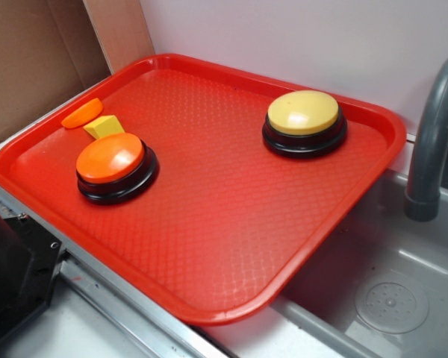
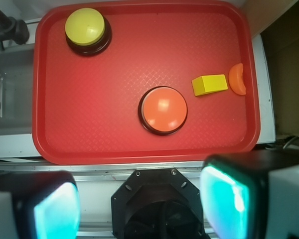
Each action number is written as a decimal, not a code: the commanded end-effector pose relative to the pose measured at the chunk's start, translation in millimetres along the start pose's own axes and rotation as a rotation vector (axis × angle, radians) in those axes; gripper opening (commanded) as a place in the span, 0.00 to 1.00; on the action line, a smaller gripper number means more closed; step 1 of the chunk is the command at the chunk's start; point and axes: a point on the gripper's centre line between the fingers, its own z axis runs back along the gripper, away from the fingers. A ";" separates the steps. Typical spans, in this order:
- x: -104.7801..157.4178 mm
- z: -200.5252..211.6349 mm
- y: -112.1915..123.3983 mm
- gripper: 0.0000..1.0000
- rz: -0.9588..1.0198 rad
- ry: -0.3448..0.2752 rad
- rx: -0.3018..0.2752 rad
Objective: Push the orange button.
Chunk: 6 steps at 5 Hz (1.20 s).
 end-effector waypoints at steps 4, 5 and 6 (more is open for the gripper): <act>135.8 -132.1 8.3 1.00 0.003 0.158 0.128; 142.2 -151.8 26.4 1.00 -0.001 0.111 0.127; 118.2 -148.9 37.7 1.00 -0.013 0.062 0.110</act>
